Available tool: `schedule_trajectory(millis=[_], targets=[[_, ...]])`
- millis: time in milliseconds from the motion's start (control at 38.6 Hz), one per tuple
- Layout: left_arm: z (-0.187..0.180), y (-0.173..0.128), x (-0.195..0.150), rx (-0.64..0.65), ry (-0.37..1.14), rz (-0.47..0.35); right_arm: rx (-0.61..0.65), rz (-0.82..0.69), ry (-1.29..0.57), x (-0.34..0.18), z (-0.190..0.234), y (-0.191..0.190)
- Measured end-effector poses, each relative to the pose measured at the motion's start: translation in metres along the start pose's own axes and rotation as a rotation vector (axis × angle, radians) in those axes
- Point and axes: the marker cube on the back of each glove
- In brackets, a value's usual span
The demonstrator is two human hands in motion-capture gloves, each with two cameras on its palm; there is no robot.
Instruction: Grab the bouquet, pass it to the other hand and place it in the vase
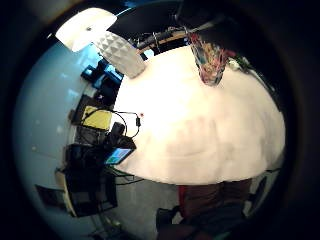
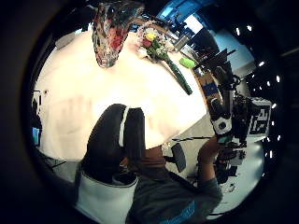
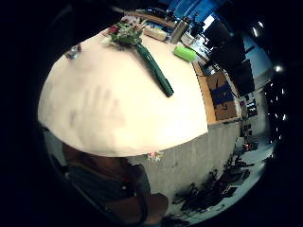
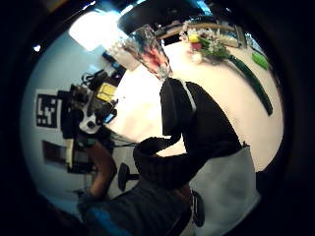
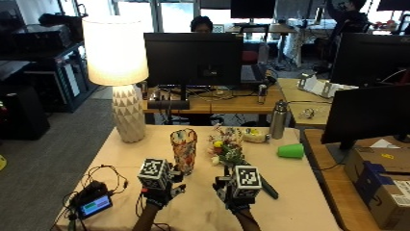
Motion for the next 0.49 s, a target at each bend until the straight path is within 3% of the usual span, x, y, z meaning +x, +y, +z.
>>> schedule_trajectory(millis=[492], targets=[[0.002,0.000,-0.004,-0.019,-0.026,-0.003,-0.023,0.004,0.009,0.005,0.013,-0.007]])
